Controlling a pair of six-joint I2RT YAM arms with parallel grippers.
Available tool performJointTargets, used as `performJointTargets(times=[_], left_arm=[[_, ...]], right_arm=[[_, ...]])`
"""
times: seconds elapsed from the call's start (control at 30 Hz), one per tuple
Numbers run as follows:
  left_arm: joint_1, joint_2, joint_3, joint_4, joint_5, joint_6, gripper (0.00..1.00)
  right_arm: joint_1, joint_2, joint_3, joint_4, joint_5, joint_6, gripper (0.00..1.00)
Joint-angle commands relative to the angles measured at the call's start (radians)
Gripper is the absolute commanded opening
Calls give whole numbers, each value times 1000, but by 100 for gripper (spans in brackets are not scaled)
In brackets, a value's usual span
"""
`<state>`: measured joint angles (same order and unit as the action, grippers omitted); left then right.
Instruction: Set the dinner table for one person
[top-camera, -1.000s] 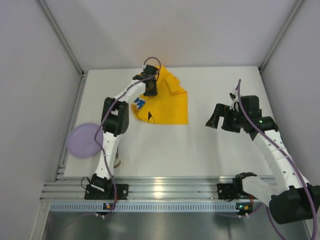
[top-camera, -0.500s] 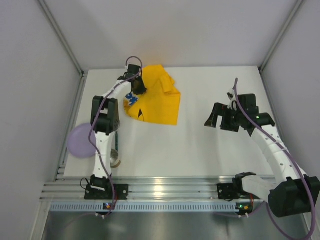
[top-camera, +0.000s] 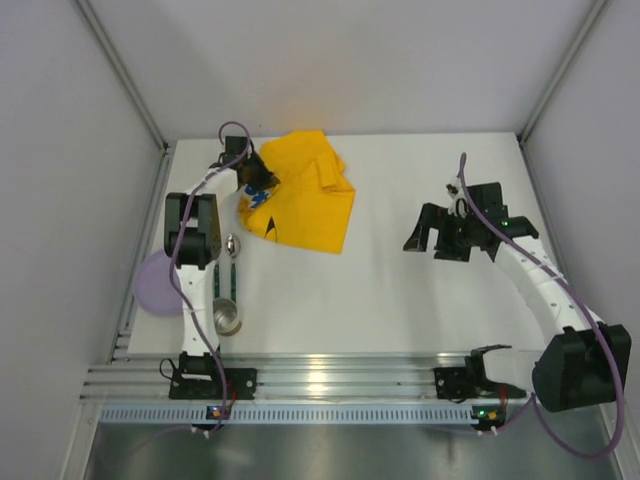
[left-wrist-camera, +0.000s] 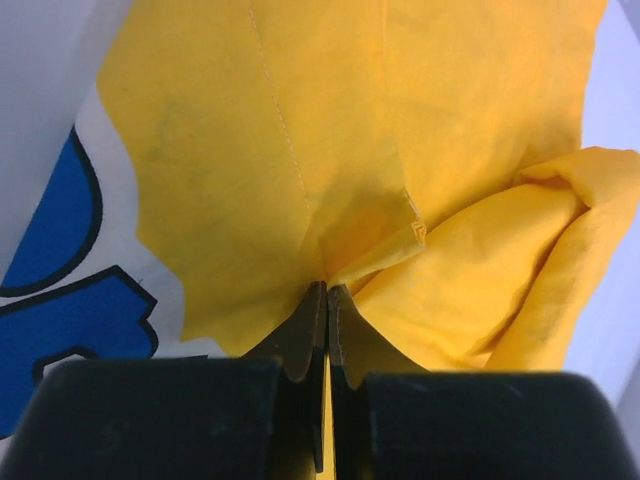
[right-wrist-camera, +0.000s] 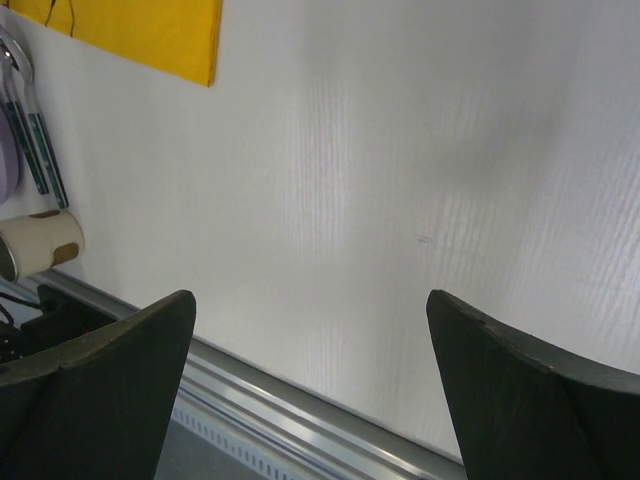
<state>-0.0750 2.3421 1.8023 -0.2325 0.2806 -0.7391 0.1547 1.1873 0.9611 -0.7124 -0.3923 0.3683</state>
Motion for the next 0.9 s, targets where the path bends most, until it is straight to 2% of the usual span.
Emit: performJointTargets(times=[0.0,0.23,0.37,0.43,0.6,0.87], left_arm=[[0,-49,-4,82,69,-69,0],[-55,-107,-18,96,131,-131,0],[-60,-182,-86,130,126,-173,0],[-62,-210,-119,133,114,-189,0],[-62,-283,-188,130,97,-223,0],[-60,-363,-222,113,83,-229,0]], right_arm=[[-6,66,79,123,-62,30,100],[51,407,249,327,-175,130,99],[114,604,401,338,-183,144,96],[152,694,479,300,-134,135,95],[232,801,533,286,-69,136,92],[390,949,588,283,-85,178,88]])
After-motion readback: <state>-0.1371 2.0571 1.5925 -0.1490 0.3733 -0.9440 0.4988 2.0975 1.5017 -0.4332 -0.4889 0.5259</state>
